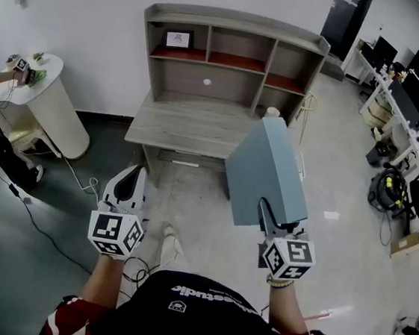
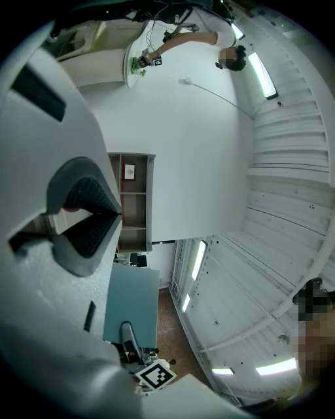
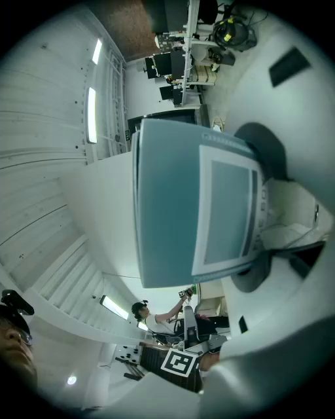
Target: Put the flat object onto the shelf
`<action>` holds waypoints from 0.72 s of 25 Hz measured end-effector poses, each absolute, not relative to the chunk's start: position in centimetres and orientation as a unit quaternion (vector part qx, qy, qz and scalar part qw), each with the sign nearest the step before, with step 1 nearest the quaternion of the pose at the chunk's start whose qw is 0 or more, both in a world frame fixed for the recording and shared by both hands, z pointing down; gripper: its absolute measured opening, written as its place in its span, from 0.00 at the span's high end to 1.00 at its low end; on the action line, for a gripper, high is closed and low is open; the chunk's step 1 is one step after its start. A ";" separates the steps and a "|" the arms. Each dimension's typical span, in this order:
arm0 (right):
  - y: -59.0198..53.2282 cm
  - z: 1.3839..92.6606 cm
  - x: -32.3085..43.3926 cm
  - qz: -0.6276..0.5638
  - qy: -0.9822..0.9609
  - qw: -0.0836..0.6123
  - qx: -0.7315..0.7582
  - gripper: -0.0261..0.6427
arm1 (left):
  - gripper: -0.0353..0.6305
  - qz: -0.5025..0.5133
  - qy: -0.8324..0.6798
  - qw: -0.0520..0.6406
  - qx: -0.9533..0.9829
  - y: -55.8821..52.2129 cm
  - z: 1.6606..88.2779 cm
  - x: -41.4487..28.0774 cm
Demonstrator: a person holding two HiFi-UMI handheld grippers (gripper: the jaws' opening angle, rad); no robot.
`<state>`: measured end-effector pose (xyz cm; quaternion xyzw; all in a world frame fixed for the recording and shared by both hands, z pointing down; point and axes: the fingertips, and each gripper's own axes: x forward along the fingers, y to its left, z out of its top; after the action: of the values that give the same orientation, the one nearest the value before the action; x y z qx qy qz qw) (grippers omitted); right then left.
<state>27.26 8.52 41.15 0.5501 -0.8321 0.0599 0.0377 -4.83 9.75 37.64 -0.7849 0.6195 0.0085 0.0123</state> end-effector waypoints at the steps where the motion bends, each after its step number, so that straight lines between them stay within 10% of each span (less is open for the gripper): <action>1: 8.6 41.1 27.3 0.060 -0.832 0.037 0.550 0.56 | 0.94 0.009 0.619 0.013 -0.785 9.7 37.6 -4.8; 18: 8.3 40.6 27.1 0.064 -0.840 0.016 0.538 0.56 | 0.94 0.007 0.621 0.009 -0.784 9.9 38.2 -4.2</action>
<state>27.14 8.31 40.61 0.5383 -0.8401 0.0645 0.0158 -4.25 9.88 38.22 -0.7838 0.6209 0.0066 0.0091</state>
